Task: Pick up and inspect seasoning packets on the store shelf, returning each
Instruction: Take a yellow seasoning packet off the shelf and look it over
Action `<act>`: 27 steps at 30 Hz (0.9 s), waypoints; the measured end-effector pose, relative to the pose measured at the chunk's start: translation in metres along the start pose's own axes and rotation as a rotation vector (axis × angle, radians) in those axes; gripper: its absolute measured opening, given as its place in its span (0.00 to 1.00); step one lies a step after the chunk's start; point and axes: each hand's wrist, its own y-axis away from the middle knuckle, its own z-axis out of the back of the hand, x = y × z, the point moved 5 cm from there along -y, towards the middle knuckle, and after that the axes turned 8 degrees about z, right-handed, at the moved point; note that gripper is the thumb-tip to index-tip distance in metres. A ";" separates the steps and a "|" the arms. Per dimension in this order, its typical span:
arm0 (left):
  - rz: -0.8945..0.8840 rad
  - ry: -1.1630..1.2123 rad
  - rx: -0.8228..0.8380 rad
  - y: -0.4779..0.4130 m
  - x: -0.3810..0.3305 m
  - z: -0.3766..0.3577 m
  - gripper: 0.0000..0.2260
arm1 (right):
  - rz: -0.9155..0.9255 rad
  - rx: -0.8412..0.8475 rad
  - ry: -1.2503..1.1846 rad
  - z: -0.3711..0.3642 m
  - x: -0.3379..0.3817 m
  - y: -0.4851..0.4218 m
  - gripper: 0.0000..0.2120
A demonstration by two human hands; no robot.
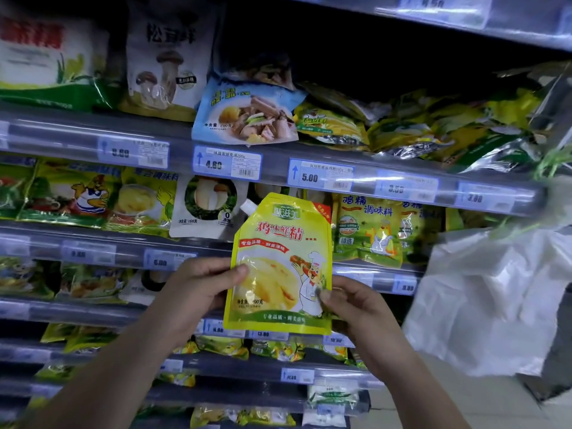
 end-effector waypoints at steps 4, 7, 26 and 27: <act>-0.128 -0.200 -0.161 -0.010 -0.015 -0.008 0.07 | 0.038 -0.015 0.185 -0.005 0.015 -0.015 0.26; -0.224 -0.303 -0.200 -0.021 -0.030 -0.023 0.16 | 0.077 -0.146 0.225 -0.003 0.023 -0.035 0.35; -0.387 -0.740 -0.519 -0.074 -0.044 -0.024 0.31 | 0.186 -0.242 0.707 -0.024 0.044 -0.099 0.20; -0.395 -0.785 -0.544 -0.073 -0.043 -0.026 0.30 | 0.189 -0.229 0.724 -0.024 0.044 -0.099 0.16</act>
